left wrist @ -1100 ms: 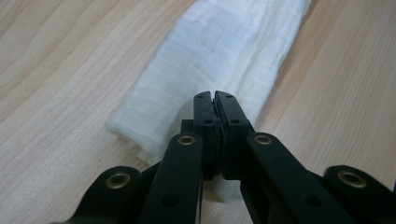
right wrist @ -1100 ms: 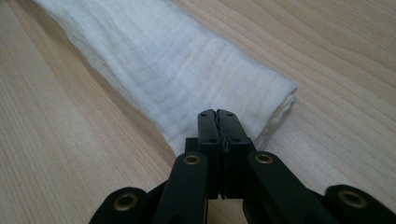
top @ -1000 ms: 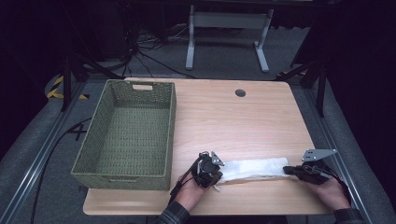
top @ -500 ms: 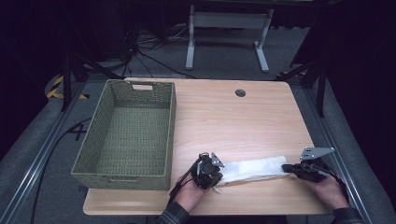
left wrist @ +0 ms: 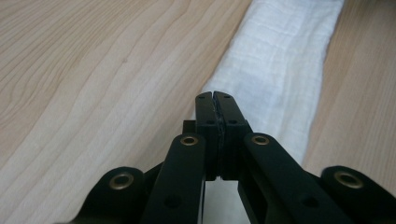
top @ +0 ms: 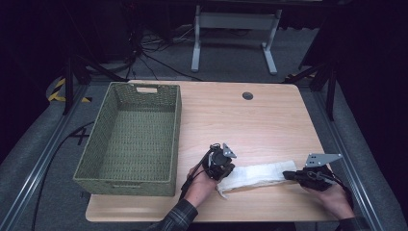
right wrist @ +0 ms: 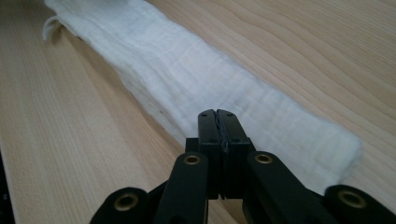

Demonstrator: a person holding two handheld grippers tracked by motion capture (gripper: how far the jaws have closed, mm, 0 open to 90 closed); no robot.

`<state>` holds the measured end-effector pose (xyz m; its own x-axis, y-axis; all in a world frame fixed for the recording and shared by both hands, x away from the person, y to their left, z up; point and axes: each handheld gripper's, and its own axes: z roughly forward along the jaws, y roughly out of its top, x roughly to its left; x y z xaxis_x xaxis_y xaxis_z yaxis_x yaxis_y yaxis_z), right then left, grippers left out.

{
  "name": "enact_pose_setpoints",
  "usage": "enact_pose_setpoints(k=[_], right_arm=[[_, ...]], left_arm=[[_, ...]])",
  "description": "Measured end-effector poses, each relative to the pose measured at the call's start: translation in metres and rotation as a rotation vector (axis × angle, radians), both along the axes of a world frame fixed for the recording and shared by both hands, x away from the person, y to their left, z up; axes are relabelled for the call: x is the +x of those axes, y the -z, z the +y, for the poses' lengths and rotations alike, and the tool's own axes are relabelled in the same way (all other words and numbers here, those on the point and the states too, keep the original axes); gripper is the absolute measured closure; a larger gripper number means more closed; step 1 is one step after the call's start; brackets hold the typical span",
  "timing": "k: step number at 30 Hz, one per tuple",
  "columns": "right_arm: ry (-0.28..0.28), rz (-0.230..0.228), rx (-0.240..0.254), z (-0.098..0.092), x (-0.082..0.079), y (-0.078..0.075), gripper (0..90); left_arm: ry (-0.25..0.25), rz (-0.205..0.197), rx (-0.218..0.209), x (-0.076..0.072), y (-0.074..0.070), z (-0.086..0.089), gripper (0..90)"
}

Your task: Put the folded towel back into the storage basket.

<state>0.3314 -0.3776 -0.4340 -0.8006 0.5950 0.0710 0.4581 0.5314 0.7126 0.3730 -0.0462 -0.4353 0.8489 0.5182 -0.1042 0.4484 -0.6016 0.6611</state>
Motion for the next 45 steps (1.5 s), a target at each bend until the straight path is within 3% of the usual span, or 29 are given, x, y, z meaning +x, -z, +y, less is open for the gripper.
enact_pose_setpoints(k=[7, 11, 23, 33, 36, 39, 45], right_arm=[[-0.054, 0.012, -0.001, 0.018, -0.003, 0.003, 89.7], [-0.093, 0.028, -0.024, 0.031, -0.003, 0.008, 89.6], [-0.095, 0.042, -0.071, 0.037, 0.009, 0.017, 89.7], [-0.069, 0.041, -0.065, 0.039, 0.022, 0.018, 89.7], [-0.06, 0.044, -0.064, 0.041, 0.028, 0.018, 89.7], [-0.052, 0.043, -0.059, 0.042, 0.032, 0.018, 89.7], [-0.048, 0.045, -0.027, 0.04, 0.04, 0.021, 89.7]], left_arm=[[0.029, 0.005, 0.043, 0.012, 0.009, -0.015, 89.4], [0.053, 0.009, 0.091, 0.015, 0.015, -0.02, 89.4], [0.055, 0.009, 0.089, 0.008, 0.016, -0.013, 89.3], [0.067, 0.03, 0.079, -0.002, 0.017, -0.006, 89.3], [0.088, 0.033, 0.098, -0.006, 0.015, -0.005, 89.3], [0.086, 0.042, 0.08, -0.009, 0.017, -0.004, 89.3], [0.117, 0.066, 0.082, -0.021, 0.016, -0.003, 88.9]])
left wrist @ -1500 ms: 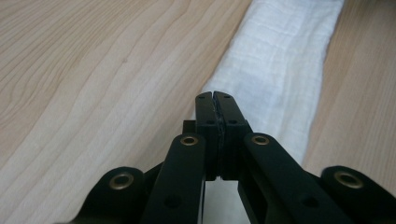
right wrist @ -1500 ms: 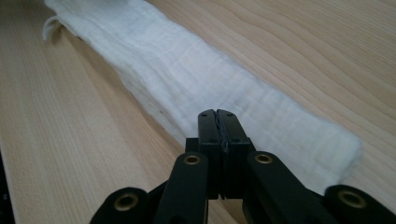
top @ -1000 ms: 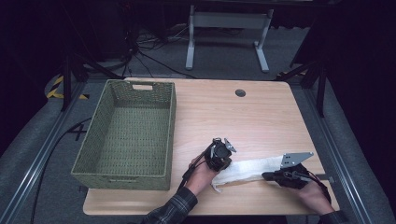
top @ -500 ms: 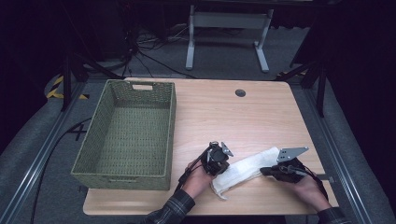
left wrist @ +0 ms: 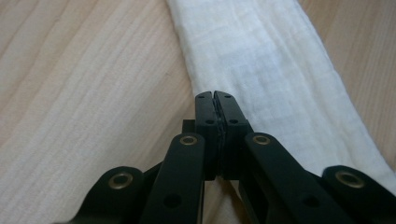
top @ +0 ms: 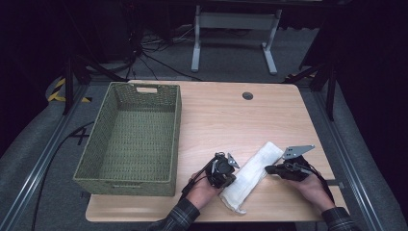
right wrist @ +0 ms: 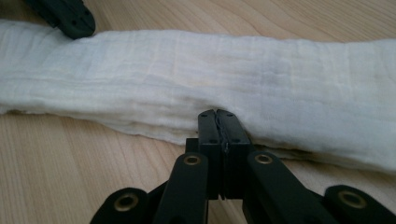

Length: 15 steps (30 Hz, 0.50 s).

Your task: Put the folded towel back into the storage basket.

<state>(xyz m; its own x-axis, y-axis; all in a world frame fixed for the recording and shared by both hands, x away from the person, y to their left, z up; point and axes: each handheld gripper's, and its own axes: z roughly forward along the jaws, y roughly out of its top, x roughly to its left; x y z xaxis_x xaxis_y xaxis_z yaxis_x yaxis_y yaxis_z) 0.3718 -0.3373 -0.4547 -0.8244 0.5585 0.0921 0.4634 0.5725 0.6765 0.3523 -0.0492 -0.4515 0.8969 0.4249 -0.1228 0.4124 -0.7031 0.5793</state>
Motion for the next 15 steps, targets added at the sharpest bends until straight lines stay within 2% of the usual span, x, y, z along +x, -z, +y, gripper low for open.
enact_pose_setpoints(k=[3, 4, 8, 12, 13, 15], right_arm=[[-0.001, 0.002, -0.005, 0.001, 0.003, 0.0, 89.6], [-0.005, -0.015, -0.022, 0.004, 0.005, -0.001, 89.6], [-0.016, -0.034, -0.042, 0.013, 0.012, -0.002, 89.6], [-0.026, -0.048, -0.054, 0.019, 0.017, -0.002, 89.6], [-0.024, -0.048, -0.055, 0.021, 0.018, -0.002, 89.6], [-0.028, -0.058, -0.059, 0.025, 0.021, -0.002, 89.6]], left_arm=[[0.02, -0.001, 0.006, -0.004, 0.0, 0.0, 88.8], [0.025, 0.004, 0.006, -0.006, 0.0, 0.0, 88.8], [0.033, 0.007, 0.0, -0.012, 0.0, -0.002, 88.8], [0.046, 0.005, -0.004, -0.015, 0.0, -0.003, 88.8], [0.053, 0.007, 0.013, -0.016, -0.001, -0.003, 88.8], [0.055, 0.007, 0.004, -0.018, 0.0, -0.004, 88.8]])
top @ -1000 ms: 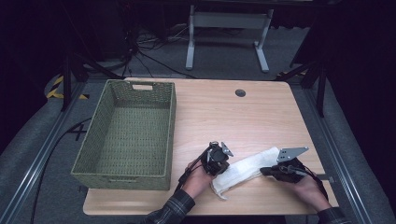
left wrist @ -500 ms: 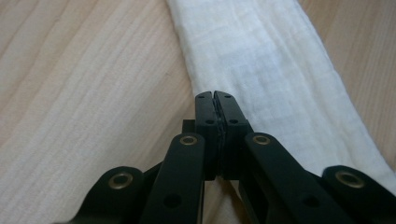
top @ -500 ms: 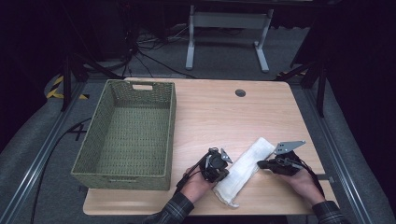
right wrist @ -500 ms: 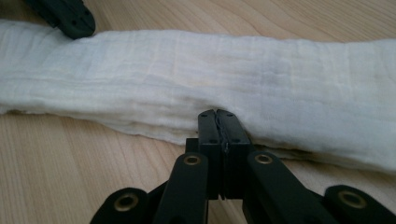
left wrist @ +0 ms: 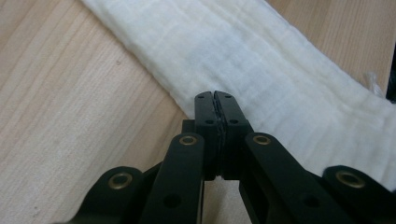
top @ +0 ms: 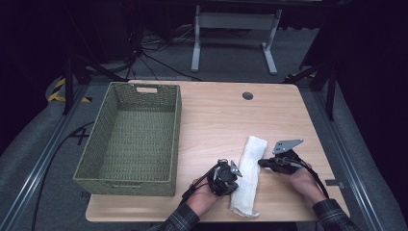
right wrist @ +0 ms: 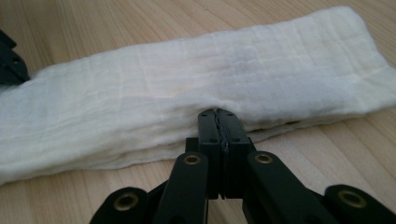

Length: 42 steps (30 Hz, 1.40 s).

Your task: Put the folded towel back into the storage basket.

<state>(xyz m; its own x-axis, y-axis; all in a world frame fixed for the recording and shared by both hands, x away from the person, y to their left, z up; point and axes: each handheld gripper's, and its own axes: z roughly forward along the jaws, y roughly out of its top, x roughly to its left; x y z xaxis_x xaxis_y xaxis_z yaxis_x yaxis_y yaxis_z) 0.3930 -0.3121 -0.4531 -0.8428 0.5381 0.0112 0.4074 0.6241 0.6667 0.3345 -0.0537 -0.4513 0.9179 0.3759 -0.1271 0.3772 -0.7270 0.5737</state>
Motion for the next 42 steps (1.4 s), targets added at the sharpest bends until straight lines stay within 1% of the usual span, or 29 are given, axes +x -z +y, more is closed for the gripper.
enact_pose_setpoints(k=[1, 2, 4, 6, 7, 10, 11, 14, 15, 21, 22, 24, 25, 26, 27, 29, 32, 34, 35, 37, 38, 40, 42], right_arm=[[-0.002, -0.005, -0.004, 0.002, 0.001, 0.0, 89.6], [-0.002, -0.005, -0.006, 0.003, 0.003, 0.0, 89.6], [-0.006, -0.011, -0.009, 0.006, 0.005, 0.0, 89.6], [-0.014, -0.016, -0.008, 0.009, 0.007, 0.0, 89.6], [-0.017, -0.014, -0.005, 0.011, 0.008, 0.0, 89.6], [-0.025, -0.021, -0.006, 0.015, 0.011, 0.001, 89.6], [-0.027, -0.02, -0.005, 0.016, 0.011, 0.001, 89.6], [-0.036, -0.027, -0.007, 0.02, 0.013, 0.001, 89.6], [-0.037, -0.024, -0.003, 0.021, 0.013, 0.001, 89.6], [-0.041, -0.024, -0.003, 0.021, 0.014, 0.001, 89.2], [-0.04, -0.026, -0.004, 0.02, 0.014, 0.0, 87.3], [-0.042, -0.027, 0.011, 0.018, 0.013, -0.003, 85.3], [-0.042, -0.027, 0.02, 0.017, 0.012, -0.004, 83.2], [-0.051, -0.026, 0.032, 0.016, 0.012, -0.006, 80.9], [-0.057, -0.015, 0.045, 0.015, 0.011, -0.008, 78.6], [-0.075, -0.008, 0.062, 0.014, 0.009, -0.012, 73.6], [-0.109, 0.019, 0.086, 0.013, 0.003, -0.015, 62.2], [-0.137, 0.021, 0.09, 0.014, -0.002, -0.015, 56.2], [-0.147, 0.024, 0.089, 0.014, -0.003, -0.015, 52.9], [-0.179, 0.023, 0.087, 0.017, -0.008, -0.015, 45.8], [-0.192, 0.019, 0.086, 0.018, -0.011, -0.015, 42.4], [-0.22, 0.022, 0.085, 0.02, -0.017, -0.015, 37.3], [-0.256, 0.027, 0.086, 0.023, -0.024, -0.015, 31.5]], left_arm=[[0.006, 0.007, 0.008, -0.001, -0.001, 0.0, 88.8], [-0.001, 0.002, -0.001, -0.002, 0.0, -0.001, 88.8], [0.013, 0.007, 0.008, -0.003, -0.001, -0.002, 88.8], [0.015, 0.001, -0.001, -0.006, 0.0, -0.004, 88.8], [0.024, 0.004, 0.01, -0.006, -0.001, -0.004, 88.8], [0.031, 0.008, 0.001, -0.009, 0.0, -0.007, 88.8], [0.037, 0.007, 0.009, -0.01, -0.001, -0.008, 88.8], [0.058, 0.009, 0.009, -0.013, -0.001, -0.01, 88.8], [0.052, 0.01, 0.005, -0.014, 0.0, -0.011, 88.8], [0.07, 0.01, 0.01, -0.014, -0.001, -0.011, 88.1], [0.061, 0.009, 0.003, -0.013, -0.001, -0.01, 87.5], [0.067, 0.005, -0.001, -0.012, -0.002, -0.009, 86.1], [0.061, 0.002, 0.002, -0.011, -0.003, -0.008, 84.5], [0.055, -0.01, -0.006, -0.008, -0.004, -0.004, 82.3], [0.04, -0.013, -0.011, -0.007, -0.005, -0.001, 78.9], [0.025, -0.008, -0.022, -0.003, -0.006, 0.004, 72.2], [0.001, -0.019, -0.032, 0.003, -0.007, 0.011, 61.2], [-0.012, -0.021, -0.015, 0.006, -0.008, 0.016, 54.7], [-0.012, -0.023, -0.022, 0.008, -0.008, 0.018, 52.5], [-0.02, -0.033, -0.023, 0.01, -0.007, 0.021, 47.6], [-0.016, -0.028, -0.015, 0.011, -0.007, 0.024, 45.9], [-0.02, -0.041, -0.021, 0.012, -0.004, 0.026, 41.7], [-0.023, -0.041, -0.015, 0.013, -0.004, 0.027, 38.4]])
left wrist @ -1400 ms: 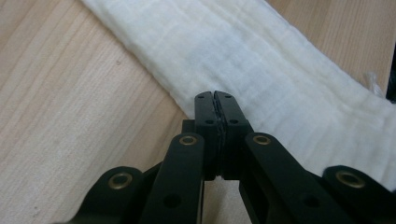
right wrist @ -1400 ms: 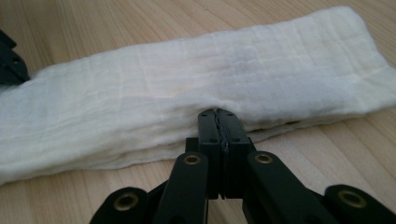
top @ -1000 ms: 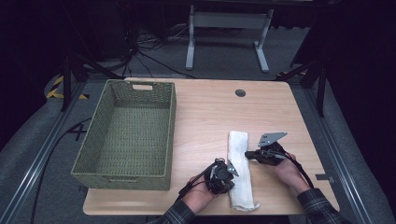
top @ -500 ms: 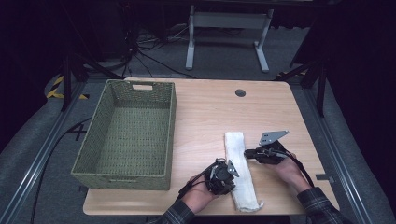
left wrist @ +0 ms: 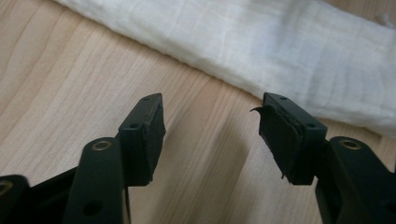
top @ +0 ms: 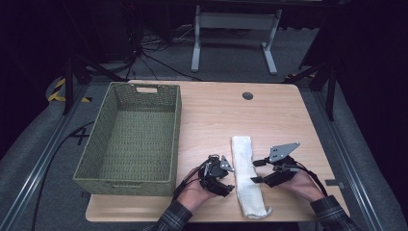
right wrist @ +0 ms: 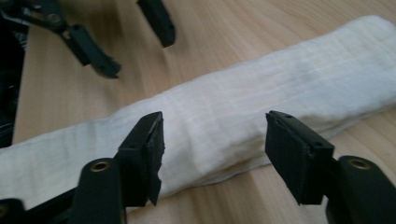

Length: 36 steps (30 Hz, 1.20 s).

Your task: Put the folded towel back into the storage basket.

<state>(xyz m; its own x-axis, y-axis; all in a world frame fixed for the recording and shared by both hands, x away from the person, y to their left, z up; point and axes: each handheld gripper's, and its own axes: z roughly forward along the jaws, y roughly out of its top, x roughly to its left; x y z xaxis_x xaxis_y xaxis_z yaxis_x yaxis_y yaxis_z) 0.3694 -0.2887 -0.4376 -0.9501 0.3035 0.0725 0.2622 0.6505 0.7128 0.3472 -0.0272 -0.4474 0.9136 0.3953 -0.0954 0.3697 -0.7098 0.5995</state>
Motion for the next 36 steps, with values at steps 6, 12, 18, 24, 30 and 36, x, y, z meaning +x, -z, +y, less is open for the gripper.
enact_pose_setpoints(k=[6, 12, 18, 24, 30, 36], right_arm=[[-0.095, -0.018, -0.013, 0.016, -0.015, 0.001, 22.6], [-0.154, -0.025, -0.019, 0.026, -0.018, 0.009, 15.3], [-0.187, -0.046, -0.06, 0.032, -0.017, 0.019, 12.8], [-0.193, -0.075, -0.095, 0.035, -0.02, 0.025, 12.0], [-0.216, -0.063, -0.094, 0.032, -0.023, 0.021, 33.4], [-0.259, -0.046, -0.069, 0.029, -0.03, 0.019, 66.3]], left_arm=[[-0.037, -0.03, 0.005, 0.005, 0.003, 0.004, 25.5], [-0.056, -0.018, 0.0, 0.008, 0.004, 0.006, 20.1], [-0.061, -0.012, 0.006, 0.01, 0.006, 0.008, 20.1], [-0.068, -0.006, 0.01, 0.011, 0.006, 0.009, 19.2], [-0.068, -0.01, 0.008, 0.011, 0.008, 0.008, 19.3], [-0.073, -0.016, 0.003, 0.012, 0.007, 0.008, 19.6]])
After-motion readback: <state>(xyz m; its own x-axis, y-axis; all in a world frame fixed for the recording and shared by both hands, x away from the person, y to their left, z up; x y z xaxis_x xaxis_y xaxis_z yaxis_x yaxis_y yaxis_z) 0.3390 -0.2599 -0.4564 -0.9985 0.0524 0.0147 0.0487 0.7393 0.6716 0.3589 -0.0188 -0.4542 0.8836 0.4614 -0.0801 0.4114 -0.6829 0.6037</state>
